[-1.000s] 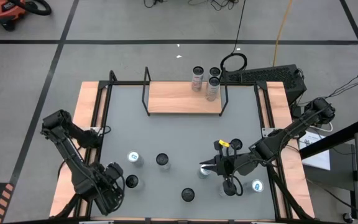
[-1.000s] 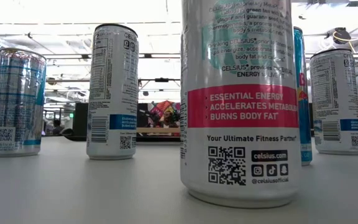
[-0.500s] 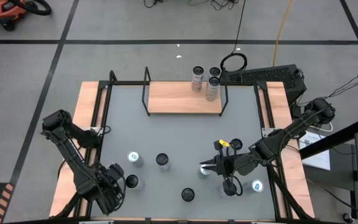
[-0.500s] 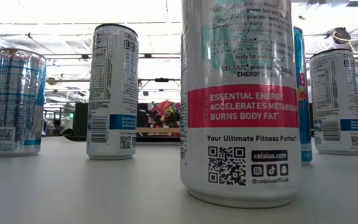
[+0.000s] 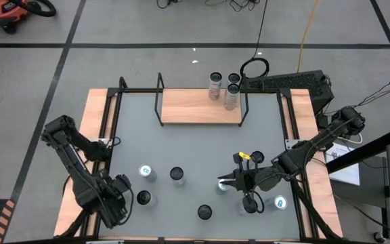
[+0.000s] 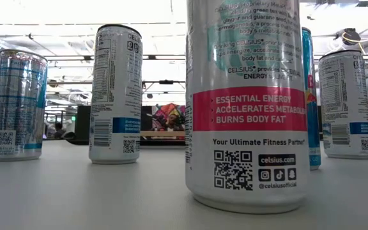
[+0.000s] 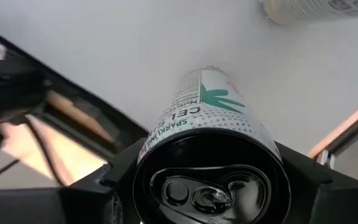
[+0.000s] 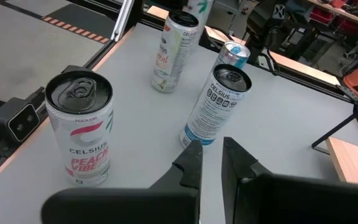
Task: Place canned beverage on shelf
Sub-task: Put the left white pink soda can on the shelf aligned with the white pink soda can
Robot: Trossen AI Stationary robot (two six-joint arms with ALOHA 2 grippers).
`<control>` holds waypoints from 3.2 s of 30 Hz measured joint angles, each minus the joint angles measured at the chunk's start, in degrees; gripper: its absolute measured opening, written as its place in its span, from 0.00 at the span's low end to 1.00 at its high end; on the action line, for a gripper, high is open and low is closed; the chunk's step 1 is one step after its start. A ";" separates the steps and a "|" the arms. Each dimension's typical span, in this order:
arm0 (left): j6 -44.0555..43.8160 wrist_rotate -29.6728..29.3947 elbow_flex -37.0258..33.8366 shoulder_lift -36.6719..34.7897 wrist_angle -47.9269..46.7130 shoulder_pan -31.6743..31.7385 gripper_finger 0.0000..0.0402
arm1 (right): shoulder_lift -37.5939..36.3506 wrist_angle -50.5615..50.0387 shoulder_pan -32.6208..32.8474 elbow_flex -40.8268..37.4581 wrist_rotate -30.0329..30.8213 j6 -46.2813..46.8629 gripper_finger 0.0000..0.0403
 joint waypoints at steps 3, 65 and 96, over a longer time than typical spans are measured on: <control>1.77 -0.86 2.48 -2.26 -1.45 0.85 0.62 | 0.00 0.55 -0.02 0.00 0.00 -1.13 0.00; 104.72 -20.58 20.74 -4.33 17.18 39.48 0.64 | 24.55 7.42 -23.53 30.29 -2.66 -3.82 0.85; 96.00 -26.55 20.68 -1.82 23.40 40.17 0.90 | 24.85 -1.64 -28.28 30.27 -19.11 -4.22 0.51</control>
